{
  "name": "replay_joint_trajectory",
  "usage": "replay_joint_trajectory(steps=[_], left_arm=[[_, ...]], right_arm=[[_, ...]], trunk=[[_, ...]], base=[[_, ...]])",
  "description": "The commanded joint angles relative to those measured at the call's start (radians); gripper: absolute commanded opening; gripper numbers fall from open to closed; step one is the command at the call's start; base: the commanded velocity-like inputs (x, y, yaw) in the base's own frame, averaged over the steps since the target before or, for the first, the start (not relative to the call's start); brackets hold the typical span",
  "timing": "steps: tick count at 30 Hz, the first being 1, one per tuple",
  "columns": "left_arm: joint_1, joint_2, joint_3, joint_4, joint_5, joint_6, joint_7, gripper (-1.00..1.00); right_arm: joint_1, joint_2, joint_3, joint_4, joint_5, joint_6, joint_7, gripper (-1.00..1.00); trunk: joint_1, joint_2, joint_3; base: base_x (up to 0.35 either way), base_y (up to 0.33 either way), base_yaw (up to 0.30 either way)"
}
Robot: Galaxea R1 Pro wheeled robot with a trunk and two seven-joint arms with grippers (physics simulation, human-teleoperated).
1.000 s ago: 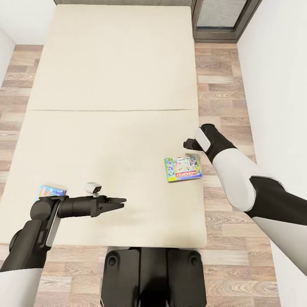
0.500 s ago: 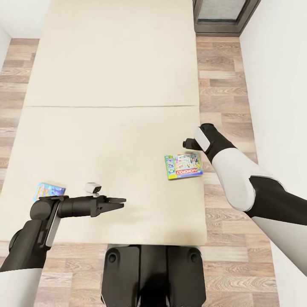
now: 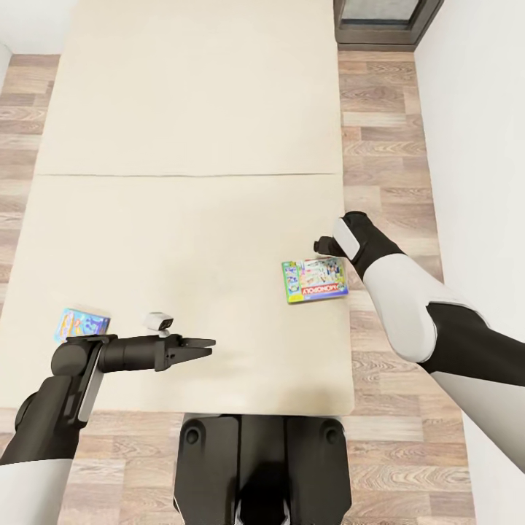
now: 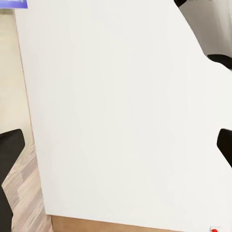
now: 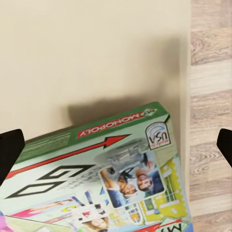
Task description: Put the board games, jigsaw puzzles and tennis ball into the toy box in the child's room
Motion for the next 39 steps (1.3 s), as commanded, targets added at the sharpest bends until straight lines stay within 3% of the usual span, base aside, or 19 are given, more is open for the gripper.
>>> replay_joint_trajectory(steps=[1,39], left_arm=[[0.000,0.001,0.000,0.000,-0.001,0.011,-0.004,1.00],[0.011,-0.002,0.015,0.010,0.001,0.005,0.001,1.00]], right_arm=[[0.001,0.000,-0.002,-0.002,-0.010,0.000,-0.009,1.00],[0.021,0.008,0.010,-0.016,0.003,-0.033,-0.022,1.00]], trunk=[[0.001,-0.002,-0.003],[0.001,-0.002,-0.010]], base=[[0.000,0.000,0.000],[0.000,0.000,0.000]])
